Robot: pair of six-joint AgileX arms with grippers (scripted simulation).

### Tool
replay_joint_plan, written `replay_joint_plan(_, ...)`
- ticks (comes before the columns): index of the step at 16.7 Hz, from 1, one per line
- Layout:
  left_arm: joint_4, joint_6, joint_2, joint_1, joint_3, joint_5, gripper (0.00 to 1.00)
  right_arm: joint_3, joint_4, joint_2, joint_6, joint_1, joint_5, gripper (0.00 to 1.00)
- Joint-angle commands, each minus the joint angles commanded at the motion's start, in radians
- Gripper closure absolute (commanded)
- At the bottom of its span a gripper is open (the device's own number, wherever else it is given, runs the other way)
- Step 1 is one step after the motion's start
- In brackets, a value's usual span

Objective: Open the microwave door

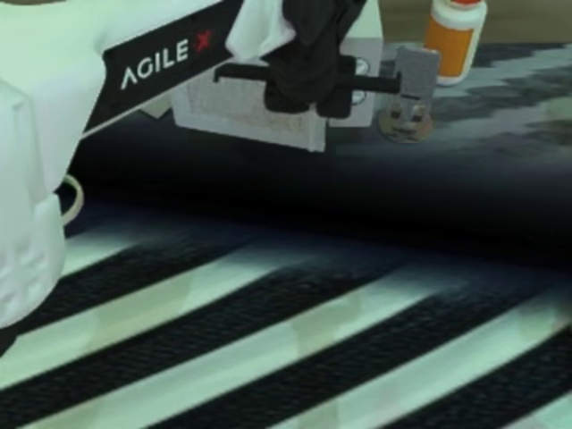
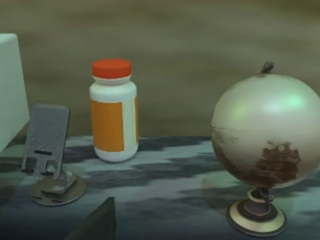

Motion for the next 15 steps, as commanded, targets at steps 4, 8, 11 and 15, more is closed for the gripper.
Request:
replay_joint_plan(4,0.0,0.0,0.0,0.0,0.0,0.0,1.0,0.0,0.0,0.0,0.0,0.0,0.0,0.0)
replay_joint_plan(8,0.001,-0.006,0.003,-0.009,0.0,0.008,1.0,0.0,0.0,0.0,0.0,0.0,0.0,0.0)
replay_joint_plan(11,0.015,0.013,-0.016,-0.003,-0.029,0.013,1.0,0.0,0.0,0.0,0.0,0.0,0.0,0.0)
replay_joint_plan(15,0.042,0.049,-0.05,0.006,-0.081,0.025,1.0,0.0,0.0,0.0,0.0,0.0,0.0,0.0)
